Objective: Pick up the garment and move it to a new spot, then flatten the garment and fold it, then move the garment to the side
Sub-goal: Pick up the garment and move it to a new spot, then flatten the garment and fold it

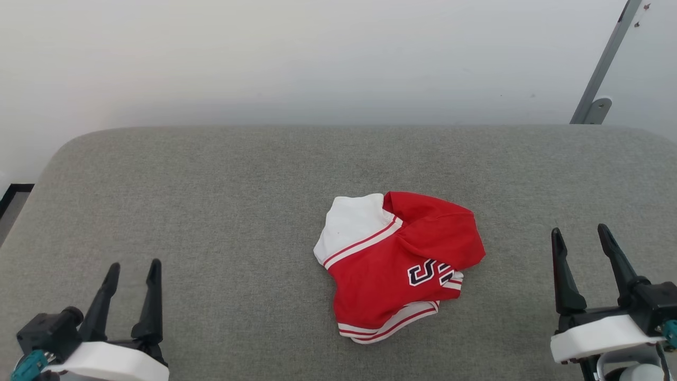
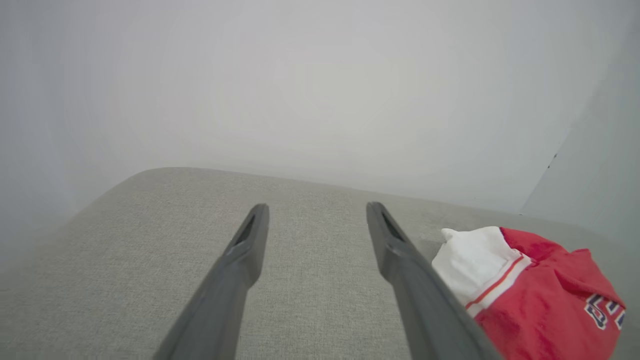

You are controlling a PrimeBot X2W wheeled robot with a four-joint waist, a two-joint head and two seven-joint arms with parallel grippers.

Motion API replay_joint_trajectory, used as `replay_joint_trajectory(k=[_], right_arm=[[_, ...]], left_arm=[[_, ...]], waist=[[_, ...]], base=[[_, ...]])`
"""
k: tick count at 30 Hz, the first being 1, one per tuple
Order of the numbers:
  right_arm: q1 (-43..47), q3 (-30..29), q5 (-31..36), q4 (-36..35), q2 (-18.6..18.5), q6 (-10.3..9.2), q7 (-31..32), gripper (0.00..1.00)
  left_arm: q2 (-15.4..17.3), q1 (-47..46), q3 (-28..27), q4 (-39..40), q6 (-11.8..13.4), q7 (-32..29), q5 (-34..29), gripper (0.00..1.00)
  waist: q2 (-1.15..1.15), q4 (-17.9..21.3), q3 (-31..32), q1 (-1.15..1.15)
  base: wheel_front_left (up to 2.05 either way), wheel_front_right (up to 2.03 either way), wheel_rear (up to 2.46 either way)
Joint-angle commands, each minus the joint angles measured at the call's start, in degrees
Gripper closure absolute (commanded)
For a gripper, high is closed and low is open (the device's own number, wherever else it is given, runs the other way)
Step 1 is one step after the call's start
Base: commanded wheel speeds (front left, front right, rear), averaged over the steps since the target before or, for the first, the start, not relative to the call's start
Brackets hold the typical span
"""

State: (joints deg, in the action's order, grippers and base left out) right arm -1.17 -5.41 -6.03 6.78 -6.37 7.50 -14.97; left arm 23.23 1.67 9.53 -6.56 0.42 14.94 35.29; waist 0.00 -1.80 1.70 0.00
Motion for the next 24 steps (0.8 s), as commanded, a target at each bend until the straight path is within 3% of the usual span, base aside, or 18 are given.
replay_joint_trajectory(k=[1,24], right_arm=[[0.70,-0.10,0.21,-0.29,0.26,0.00,-0.28,0.00],[1.59,-1.35,0.79,-1.04,1.56,0.00,-0.28,0.00]], left_arm=[[-0.33,0.67,-0.65,0.22,-0.43,0.36,-0.66,0.00],[-7.43,2.20,-5.50,-0.96,-4.46,0.34,-6.21,0.00]], waist=[[0.00,0.04,0.00,0.00],[0.00,-0.11,-0.05,0.00]], base=[[0.00,0.00,0.00],[0.00,0.00,0.00]])
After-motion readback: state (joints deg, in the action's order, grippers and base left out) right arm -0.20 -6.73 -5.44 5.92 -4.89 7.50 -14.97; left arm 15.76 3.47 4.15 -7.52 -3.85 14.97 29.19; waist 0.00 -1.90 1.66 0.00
